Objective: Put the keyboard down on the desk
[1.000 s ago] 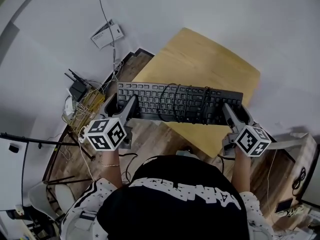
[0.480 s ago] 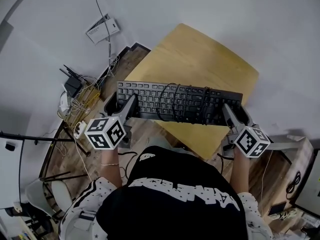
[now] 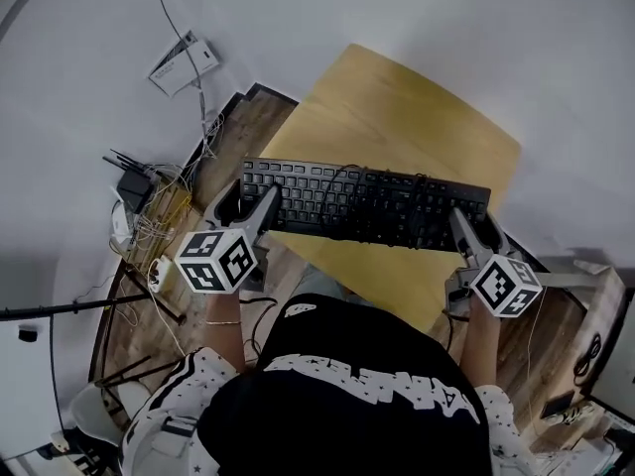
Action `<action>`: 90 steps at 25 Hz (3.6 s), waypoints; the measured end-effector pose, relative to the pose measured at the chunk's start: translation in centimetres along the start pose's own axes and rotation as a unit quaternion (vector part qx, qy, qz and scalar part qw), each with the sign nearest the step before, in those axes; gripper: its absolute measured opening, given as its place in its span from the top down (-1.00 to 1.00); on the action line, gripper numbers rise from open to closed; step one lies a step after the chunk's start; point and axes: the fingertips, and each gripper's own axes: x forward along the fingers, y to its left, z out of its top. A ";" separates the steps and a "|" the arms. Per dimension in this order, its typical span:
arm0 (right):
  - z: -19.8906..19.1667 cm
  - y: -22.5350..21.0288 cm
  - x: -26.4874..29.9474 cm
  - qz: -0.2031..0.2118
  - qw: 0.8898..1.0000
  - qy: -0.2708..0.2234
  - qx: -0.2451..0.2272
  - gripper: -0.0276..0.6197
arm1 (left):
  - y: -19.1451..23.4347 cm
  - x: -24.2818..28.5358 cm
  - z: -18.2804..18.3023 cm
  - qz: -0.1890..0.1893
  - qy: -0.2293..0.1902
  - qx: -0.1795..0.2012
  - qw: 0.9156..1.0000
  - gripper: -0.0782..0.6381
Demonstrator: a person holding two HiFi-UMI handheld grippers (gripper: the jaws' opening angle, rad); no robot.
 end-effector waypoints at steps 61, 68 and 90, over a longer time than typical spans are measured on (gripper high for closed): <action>-9.8 -3.0 0.1 -0.189 0.975 0.051 0.100 -0.09 | 2.7 11.7 -5.6 -0.119 0.149 0.034 0.981 -0.01; -10.4 -3.6 0.6 -0.198 0.972 0.056 0.112 -0.09 | 2.7 12.9 -5.9 -0.124 0.162 0.039 0.978 -0.01; -12.5 -4.8 1.3 -0.215 0.964 0.082 0.131 -0.09 | 3.2 14.4 -8.1 -0.126 0.199 0.042 0.971 -0.01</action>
